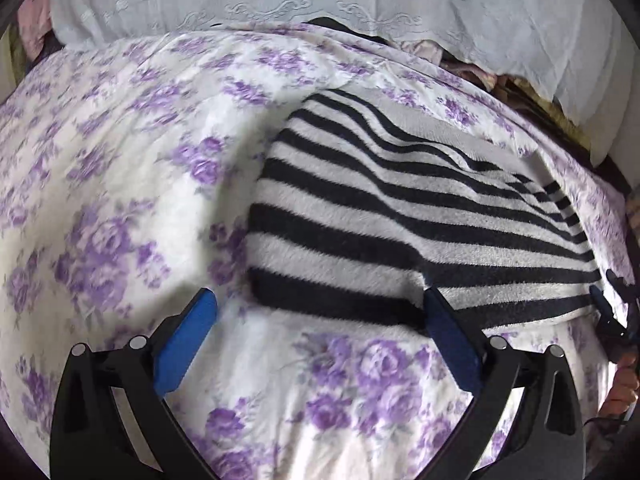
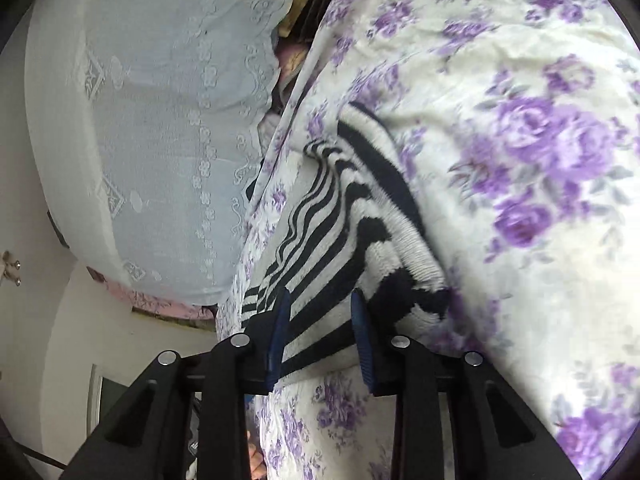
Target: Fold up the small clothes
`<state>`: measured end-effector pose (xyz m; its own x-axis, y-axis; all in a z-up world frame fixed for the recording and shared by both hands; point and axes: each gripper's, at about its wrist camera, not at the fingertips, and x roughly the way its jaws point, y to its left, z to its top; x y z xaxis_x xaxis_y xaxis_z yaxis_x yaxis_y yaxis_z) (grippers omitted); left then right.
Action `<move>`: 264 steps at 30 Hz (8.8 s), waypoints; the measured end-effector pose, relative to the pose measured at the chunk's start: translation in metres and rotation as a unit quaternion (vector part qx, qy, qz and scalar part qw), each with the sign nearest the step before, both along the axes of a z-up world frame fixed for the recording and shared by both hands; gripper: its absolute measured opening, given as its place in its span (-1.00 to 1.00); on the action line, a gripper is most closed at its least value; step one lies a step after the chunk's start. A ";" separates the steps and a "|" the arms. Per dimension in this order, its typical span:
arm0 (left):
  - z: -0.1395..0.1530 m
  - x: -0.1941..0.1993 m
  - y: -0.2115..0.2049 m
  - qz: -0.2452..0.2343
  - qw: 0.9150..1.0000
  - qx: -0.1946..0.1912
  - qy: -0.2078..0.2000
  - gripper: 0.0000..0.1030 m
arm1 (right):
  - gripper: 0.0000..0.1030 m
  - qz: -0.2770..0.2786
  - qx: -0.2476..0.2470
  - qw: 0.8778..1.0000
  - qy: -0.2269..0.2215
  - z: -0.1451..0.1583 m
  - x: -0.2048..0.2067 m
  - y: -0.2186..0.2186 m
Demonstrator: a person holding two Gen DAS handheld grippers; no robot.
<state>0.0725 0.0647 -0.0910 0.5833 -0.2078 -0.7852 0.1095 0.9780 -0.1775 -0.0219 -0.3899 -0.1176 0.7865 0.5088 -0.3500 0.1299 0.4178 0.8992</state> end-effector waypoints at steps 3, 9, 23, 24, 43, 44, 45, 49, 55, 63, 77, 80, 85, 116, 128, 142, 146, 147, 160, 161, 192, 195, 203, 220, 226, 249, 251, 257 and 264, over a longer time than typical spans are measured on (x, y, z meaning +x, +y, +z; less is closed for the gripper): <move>0.007 -0.010 0.002 0.034 0.998 0.044 -0.019 0.91 | -0.18 -0.030 -0.035 0.999 -0.006 0.017 -0.011 -0.005; 0.034 -0.004 -0.015 0.008 0.999 0.011 -0.051 0.91 | 0.19 -0.001 -0.073 0.996 -0.061 0.061 0.005 0.028; 0.016 0.054 -0.080 -0.019 0.992 0.107 -0.070 0.91 | 0.21 0.087 -0.100 0.991 -0.029 0.033 0.092 0.103; 0.009 0.057 -0.078 -0.017 0.992 0.113 -0.063 0.91 | 0.21 0.085 -0.104 0.990 -0.031 0.033 0.091 0.100; -0.001 0.071 -0.039 0.032 0.996 0.082 -0.033 0.92 | 0.15 -0.013 -0.135 0.990 -0.032 0.038 0.074 0.035; -0.001 0.071 -0.038 0.033 0.996 0.079 -0.032 0.92 | 0.15 -0.026 -0.143 0.989 -0.031 0.039 0.071 0.032; -0.001 0.070 -0.038 0.033 0.996 0.080 -0.033 0.92 | 0.15 -0.042 -0.155 0.986 -0.031 0.042 0.067 0.029; 0.001 0.067 -0.044 0.035 0.993 0.102 -0.045 0.92 | 0.26 -0.109 -0.221 0.969 -0.014 0.054 0.052 0.018; 0.007 0.062 -0.045 0.046 0.989 0.125 -0.060 0.92 | 0.26 -0.114 -0.190 0.975 -0.016 0.054 0.044 0.005; 0.012 0.041 -0.030 0.059 0.990 0.111 -0.061 0.92 | 0.29 -0.094 -0.207 0.973 -0.023 0.060 0.022 0.022; 0.016 -0.017 -0.017 0.035 0.993 0.087 -0.076 0.92 | 0.30 -0.080 -0.222 0.971 -0.025 0.054 -0.017 0.031; -0.004 -0.007 -0.020 0.027 0.993 0.106 -0.032 0.92 | 0.30 -0.077 -0.222 0.972 -0.007 0.042 -0.010 0.029; -0.008 0.000 -0.003 0.032 0.999 0.035 -0.002 0.92 | 0.29 -0.082 -0.207 0.975 -0.011 0.041 -0.013 0.026; 0.003 -0.074 -0.292 -0.265 0.931 0.194 -0.162 0.91 | 0.28 -0.041 -0.090 0.995 0.021 0.017 0.043 -0.039; -0.011 -0.052 -0.313 -0.273 0.932 0.196 -0.132 0.91 | -0.22 0.012 -0.101 0.995 0.016 0.006 0.097 -0.038; -0.009 -0.044 -0.317 -0.270 0.935 0.183 -0.136 0.52 | -0.47 0.015 -0.087 0.996 0.015 0.000 0.101 -0.039; -0.009 -0.043 -0.319 -0.267 0.936 0.184 -0.136 0.52 | -0.47 0.015 -0.099 0.995 0.015 0.001 0.103 -0.036; -0.009 -0.043 -0.319 -0.268 0.936 0.183 -0.137 0.50 | -0.50 0.014 -0.102 0.995 0.012 0.002 0.103 -0.035; 0.001 -0.058 -0.313 -0.281 0.935 0.149 -0.160 -0.24 | -0.59 0.011 -0.136 0.990 -0.044 0.038 0.088 -0.021; 0.002 -0.059 -0.312 -0.281 0.935 0.144 -0.160 -0.26 | -0.59 0.011 -0.135 0.990 -0.046 0.039 0.087 -0.021; 0.030 -0.081 -0.286 -0.268 0.945 0.068 -0.174 -0.52 | -0.64 0.029 -0.145 0.984 -0.102 0.085 0.062 0.005; 0.034 -0.083 -0.280 -0.265 0.946 0.061 -0.177 -0.54 | -0.64 0.025 -0.152 0.982 -0.109 0.092 0.057 0.015; 0.047 -0.082 -0.254 -0.249 0.951 0.030 -0.180 -0.57 | -0.64 0.026 -0.164 0.980 -0.110 0.109 0.061 0.044; 0.065 -0.072 -0.189 -0.215 0.959 -0.021 -0.184 -0.62 | -0.73 0.067 -0.264 0.958 -0.089 0.150 0.081 0.133; 0.059 -0.072 -0.194 -0.221 0.958 -0.012 -0.185 -0.65 | -0.73 0.060 -0.287 0.954 -0.059 0.149 0.084 0.130; 0.091 -0.053 -0.083 -0.133 0.968 0.010 -0.212 -0.68 | -0.77 0.146 -0.272 0.947 -0.086 0.177 0.130 0.262; 0.090 -0.047 -0.067 -0.122 0.971 0.008 -0.204 -0.68 | -0.77 0.158 -0.276 0.944 -0.086 0.176 0.136 0.280; 0.078 -0.037 -0.027 -0.098 0.980 -0.015 -0.173 -0.68 | -0.77 0.191 -0.284 0.936 -0.078 0.161 0.147 0.326; 0.063 -0.031 -0.006 -0.080 0.986 -0.031 -0.146 -0.68 | -0.77 0.223 -0.291 0.928 -0.066 0.138 0.159 0.352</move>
